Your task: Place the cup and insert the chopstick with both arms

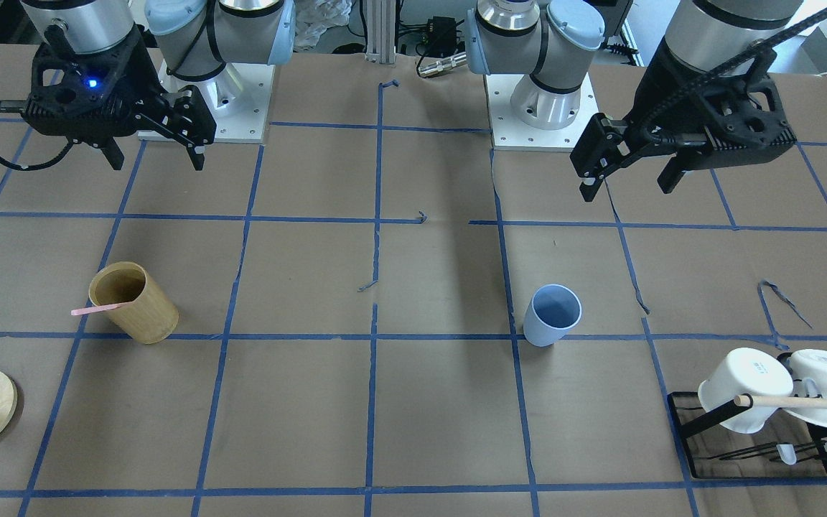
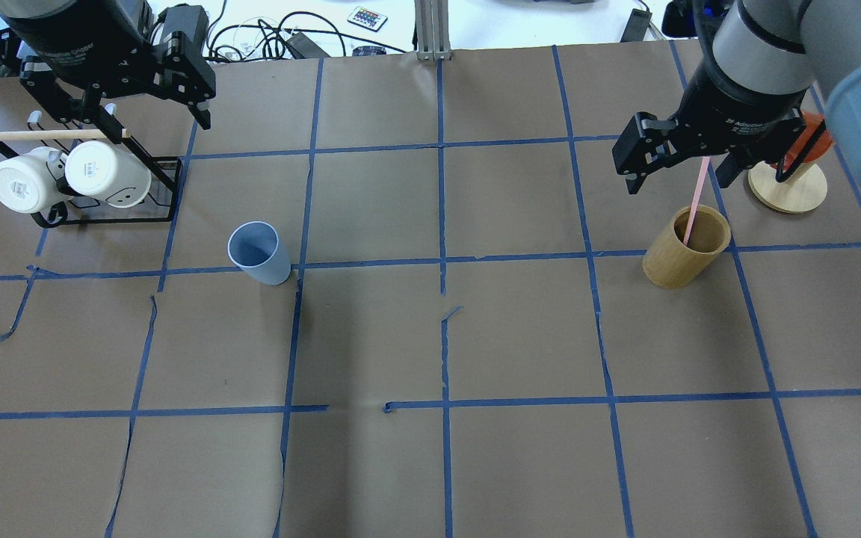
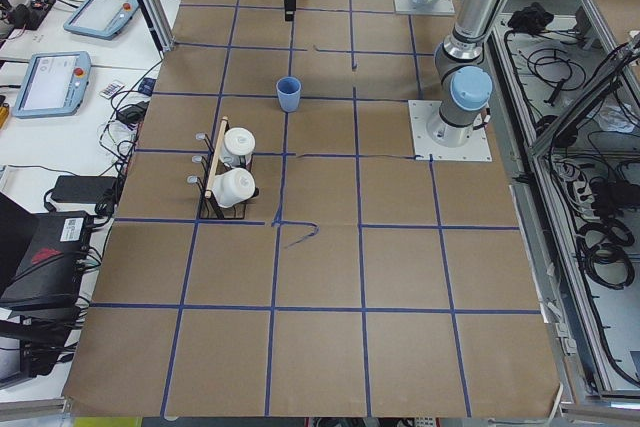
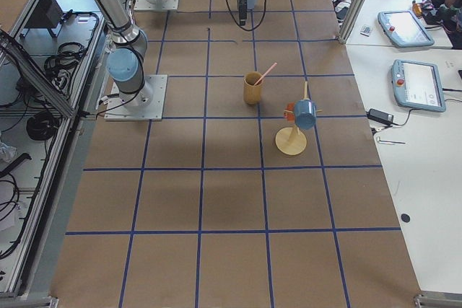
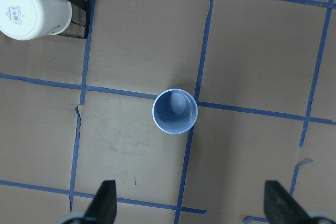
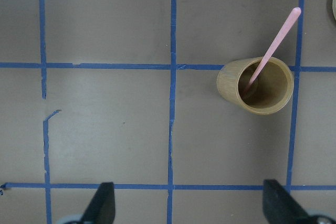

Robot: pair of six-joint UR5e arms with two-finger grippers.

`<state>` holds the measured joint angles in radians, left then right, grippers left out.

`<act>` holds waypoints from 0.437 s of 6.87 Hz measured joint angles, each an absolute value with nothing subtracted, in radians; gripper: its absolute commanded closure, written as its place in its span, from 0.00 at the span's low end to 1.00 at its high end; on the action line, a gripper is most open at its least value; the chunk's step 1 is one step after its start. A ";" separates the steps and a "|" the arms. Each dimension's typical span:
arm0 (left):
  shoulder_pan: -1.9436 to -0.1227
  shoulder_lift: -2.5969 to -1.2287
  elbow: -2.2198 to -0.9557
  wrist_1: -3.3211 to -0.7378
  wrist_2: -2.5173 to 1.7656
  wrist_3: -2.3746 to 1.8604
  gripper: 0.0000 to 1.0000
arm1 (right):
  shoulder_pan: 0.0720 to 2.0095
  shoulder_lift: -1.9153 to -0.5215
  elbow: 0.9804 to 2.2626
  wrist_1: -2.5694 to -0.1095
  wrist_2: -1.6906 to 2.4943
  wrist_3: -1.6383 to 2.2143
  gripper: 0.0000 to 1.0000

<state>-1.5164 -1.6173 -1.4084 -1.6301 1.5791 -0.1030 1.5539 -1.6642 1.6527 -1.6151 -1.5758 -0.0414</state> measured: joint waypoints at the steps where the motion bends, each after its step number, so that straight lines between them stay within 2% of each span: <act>1: -1.518 -1.616 -1.410 -1.631 1.577 -0.105 0.00 | 1.554 -1.666 1.653 -1.615 -1.576 -0.040 0.00; 3: -1.517 -1.623 -1.413 -1.629 1.575 -0.078 0.00 | 1.554 -1.668 1.656 -1.616 -1.576 -0.037 0.00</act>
